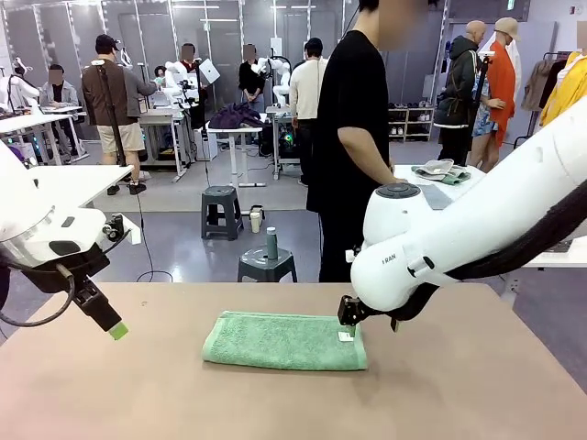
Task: Fold the towels and place them in the basket.
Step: When a person lays out a Towel with hook on the table, fold it in half twice.
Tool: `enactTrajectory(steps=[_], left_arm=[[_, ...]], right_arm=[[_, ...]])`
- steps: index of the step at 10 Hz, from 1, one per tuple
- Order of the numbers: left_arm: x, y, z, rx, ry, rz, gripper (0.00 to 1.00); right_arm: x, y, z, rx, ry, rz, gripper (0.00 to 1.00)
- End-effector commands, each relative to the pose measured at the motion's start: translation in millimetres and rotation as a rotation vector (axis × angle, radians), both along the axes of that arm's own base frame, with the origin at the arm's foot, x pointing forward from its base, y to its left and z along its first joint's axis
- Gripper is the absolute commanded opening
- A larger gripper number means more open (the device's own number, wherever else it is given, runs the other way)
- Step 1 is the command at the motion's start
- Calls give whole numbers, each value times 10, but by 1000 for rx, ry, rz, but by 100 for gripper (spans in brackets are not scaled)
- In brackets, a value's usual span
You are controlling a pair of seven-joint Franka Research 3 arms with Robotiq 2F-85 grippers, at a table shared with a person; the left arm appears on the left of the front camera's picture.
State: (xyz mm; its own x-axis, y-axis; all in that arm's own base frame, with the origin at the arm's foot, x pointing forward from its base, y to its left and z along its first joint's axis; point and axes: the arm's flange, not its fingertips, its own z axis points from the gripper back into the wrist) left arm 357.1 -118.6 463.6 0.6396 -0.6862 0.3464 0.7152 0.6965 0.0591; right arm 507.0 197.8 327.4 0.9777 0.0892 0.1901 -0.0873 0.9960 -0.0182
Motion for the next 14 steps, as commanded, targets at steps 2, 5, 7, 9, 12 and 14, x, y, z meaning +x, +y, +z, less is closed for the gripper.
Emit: enactTrajectory(steps=[2,5,7,9,12,14], left_arm=[[27,-15,16,3,-2,13,100],[27,-15,16,3,-2,13,100],[27,-15,16,3,-2,13,100],[27,-15,16,3,-2,13,100],[27,-15,16,3,-2,13,100],[27,-15,16,3,-2,13,100]], right_arm=[[154,99,-157,43,-3,-110,100],[235,86,-307,76,28,-148,100],[270,109,-393,86,40,-169,100],[284,115,-432,95,41,-170,88],[290,111,-453,91,43,-172,9],[282,115,-487,82,58,-180,0]])
